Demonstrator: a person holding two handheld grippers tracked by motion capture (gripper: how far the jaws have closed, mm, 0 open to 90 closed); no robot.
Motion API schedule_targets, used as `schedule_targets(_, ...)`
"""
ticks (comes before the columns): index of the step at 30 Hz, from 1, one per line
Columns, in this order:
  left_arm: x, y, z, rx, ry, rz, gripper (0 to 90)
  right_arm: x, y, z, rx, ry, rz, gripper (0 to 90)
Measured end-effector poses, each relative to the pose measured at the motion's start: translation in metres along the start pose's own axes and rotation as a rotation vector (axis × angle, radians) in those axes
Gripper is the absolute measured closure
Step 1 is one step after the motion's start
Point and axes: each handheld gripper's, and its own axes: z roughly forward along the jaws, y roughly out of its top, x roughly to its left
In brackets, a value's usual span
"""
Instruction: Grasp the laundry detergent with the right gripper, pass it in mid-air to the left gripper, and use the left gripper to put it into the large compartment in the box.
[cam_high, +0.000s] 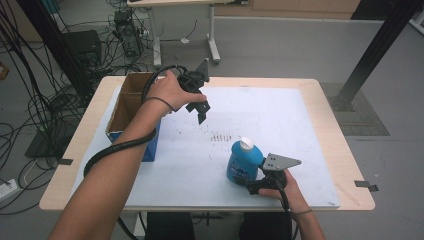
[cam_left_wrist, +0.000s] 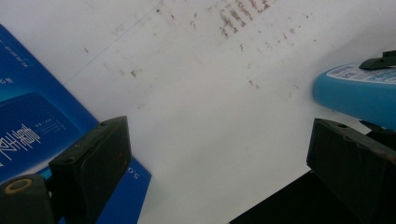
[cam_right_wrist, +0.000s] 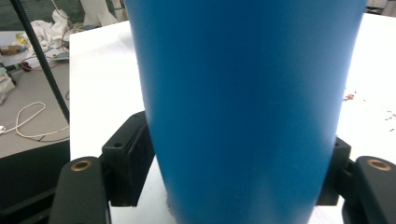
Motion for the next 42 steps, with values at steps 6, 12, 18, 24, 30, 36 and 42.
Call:
schedule_targets(6,-0.0008,-0.0012,-0.0019,-0.003,0.006,-0.002,7.0,0.0014,-0.0007,-0.0008,-0.003,-0.013,-0.008,35.9)
schedule_targets(12,0.0001,-0.0037,-0.0043,-0.01,0.007,-0.002,6.9,0.0031,0.0013,-0.0004,0.005,-0.023,-0.03,38.6)
schedule_targets(18,0.0005,-0.0049,-0.0029,-0.012,0.004,-0.007,7.0,0.005,0.0006,-0.0005,0.003,-0.03,-0.046,39.4)
schedule_targets(24,0.002,-0.005,-0.0023,-0.01,-0.002,-0.012,7.2,0.0057,-0.0002,-0.0005,0.0,-0.032,-0.054,39.7)
schedule_targets(30,0.0024,-0.004,-0.0018,-0.005,-0.002,-0.005,7.1,0.007,-0.0022,-0.0006,-0.007,-0.037,-0.058,39.8)
schedule_targets(36,0.0013,-0.0044,-0.0017,-0.011,-0.004,-0.011,7.2,0.0072,-0.0032,-0.0006,-0.011,-0.037,-0.055,39.9)
schedule_targets(42,0.0031,-0.0036,-0.001,-0.009,-0.006,-0.011,7.3,0.0092,-0.0033,-0.0005,-0.011,-0.044,-0.063,40.0)
